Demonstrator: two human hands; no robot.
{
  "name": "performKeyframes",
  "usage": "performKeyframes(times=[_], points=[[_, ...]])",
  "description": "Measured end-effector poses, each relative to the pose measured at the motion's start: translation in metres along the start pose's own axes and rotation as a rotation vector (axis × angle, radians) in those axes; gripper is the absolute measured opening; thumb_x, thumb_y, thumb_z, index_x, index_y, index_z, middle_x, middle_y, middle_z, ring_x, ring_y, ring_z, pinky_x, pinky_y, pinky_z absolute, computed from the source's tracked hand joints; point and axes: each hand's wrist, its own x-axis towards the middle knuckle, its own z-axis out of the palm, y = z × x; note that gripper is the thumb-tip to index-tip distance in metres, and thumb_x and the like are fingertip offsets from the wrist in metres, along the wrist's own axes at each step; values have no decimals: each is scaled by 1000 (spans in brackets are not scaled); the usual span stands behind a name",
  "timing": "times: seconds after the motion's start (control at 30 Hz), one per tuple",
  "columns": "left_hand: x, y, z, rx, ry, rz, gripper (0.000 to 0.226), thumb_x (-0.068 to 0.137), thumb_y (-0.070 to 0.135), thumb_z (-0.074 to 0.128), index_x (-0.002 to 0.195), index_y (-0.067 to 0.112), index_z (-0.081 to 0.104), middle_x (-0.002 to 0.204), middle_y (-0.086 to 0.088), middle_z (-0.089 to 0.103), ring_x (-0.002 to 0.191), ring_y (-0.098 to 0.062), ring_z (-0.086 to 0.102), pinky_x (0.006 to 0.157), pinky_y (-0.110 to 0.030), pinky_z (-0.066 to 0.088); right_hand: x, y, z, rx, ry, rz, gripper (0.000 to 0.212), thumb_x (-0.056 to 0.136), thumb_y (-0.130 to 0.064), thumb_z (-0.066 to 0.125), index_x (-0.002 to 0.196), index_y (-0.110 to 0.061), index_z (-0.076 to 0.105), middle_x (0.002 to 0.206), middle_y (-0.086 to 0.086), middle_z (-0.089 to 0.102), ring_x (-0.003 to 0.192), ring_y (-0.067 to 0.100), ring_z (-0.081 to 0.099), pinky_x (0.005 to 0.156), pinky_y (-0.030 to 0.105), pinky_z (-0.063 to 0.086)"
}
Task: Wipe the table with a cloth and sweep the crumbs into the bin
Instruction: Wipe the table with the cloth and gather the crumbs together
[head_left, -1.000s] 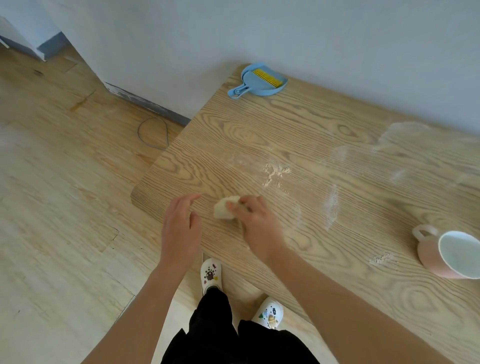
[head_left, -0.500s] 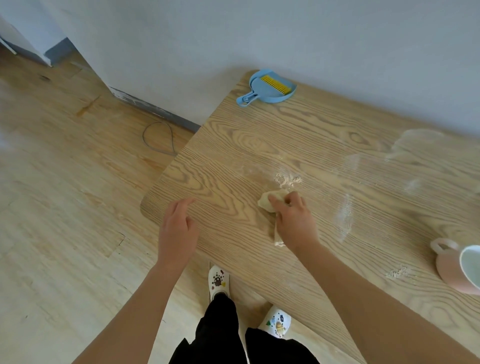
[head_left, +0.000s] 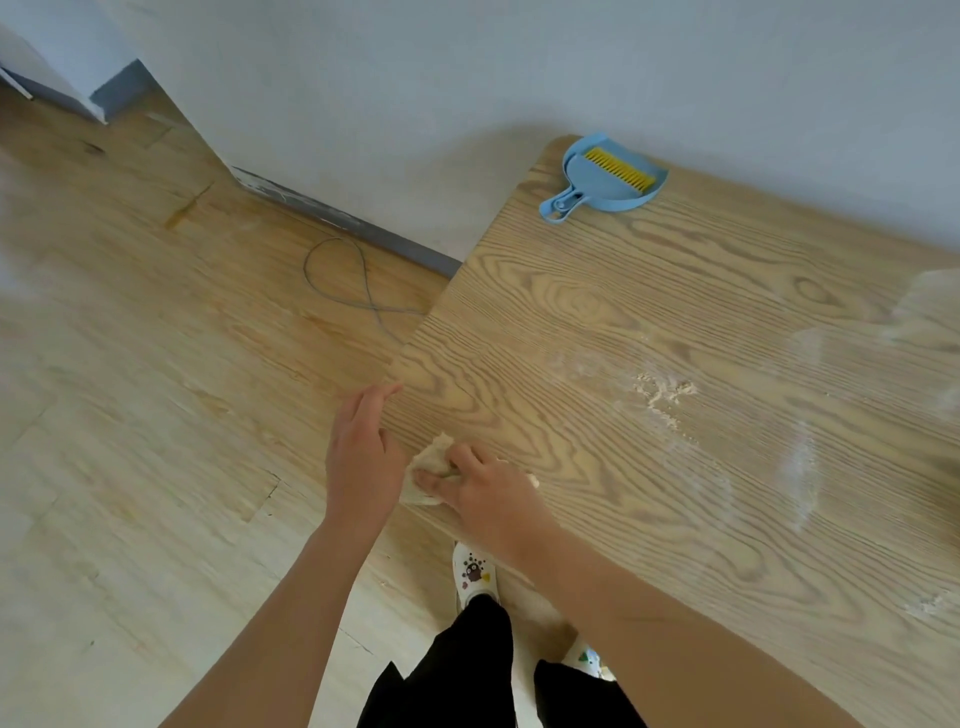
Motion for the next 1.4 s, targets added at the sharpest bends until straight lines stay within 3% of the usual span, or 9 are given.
performKeyframes(times=[0.1,0.27,0.43,0.67,0.77,1.0,1.13,1.23,1.4], points=[[17,-6,1,-25,-43,-32,57,84,-11,35,127,22,52,125,6,48,120,-12,47,99,-37,43,-5,37,-16,2,87,196,51,86,-8,54,132,-29,48,114,8,47,104,28,46,68,39,54],[39,-20,3,-70,-109,-57,57,86,-7,34,127,29,50,128,12,46,122,-9,45,102,-37,41,-20,95,-38,-32,279,579,47,79,-1,66,116,-29,61,96,6,48,83,26,51,46,30,47],[47,-20,6,-117,-153,-28,57,87,-7,35,126,31,51,125,17,44,122,-7,43,102,-28,37,-8,59,-36,42,362,496,35,87,-15,58,121,-23,60,101,5,50,84,22,52,53,32,51],[62,-19,8,-80,-197,73,54,83,-7,39,123,25,54,121,13,48,115,-6,43,94,-24,37,50,9,-5,-1,83,338,55,86,-12,55,136,-31,40,129,5,41,112,27,42,59,32,48],[67,-19,12,-81,-251,62,54,83,-5,39,125,25,54,123,14,46,114,-2,39,94,-21,32,47,36,-16,-34,119,441,53,87,-12,54,135,-29,41,127,5,39,111,26,40,69,36,52],[76,0,31,-81,-387,224,49,85,-6,41,122,23,56,124,10,47,118,-6,42,92,-17,33,-24,107,-54,-30,414,965,42,91,-8,50,131,-22,54,114,9,46,102,28,47,69,35,50],[86,10,39,-103,-380,269,50,84,-7,42,122,23,56,125,11,48,119,-5,43,92,-14,33,2,91,-71,27,634,837,40,85,-7,56,121,-23,61,103,9,54,78,30,57,54,36,51],[97,14,44,-109,-368,326,50,83,-7,44,119,24,57,120,13,49,114,-5,47,89,-15,37,52,79,-78,-5,658,724,41,71,3,62,104,-20,68,100,7,58,62,25,57,39,30,44],[116,19,48,-99,-370,322,48,85,-7,44,119,24,57,117,20,45,107,6,44,85,-4,35,83,102,-63,-76,391,706,35,70,2,64,97,-19,70,108,8,57,89,29,58,44,25,34]])
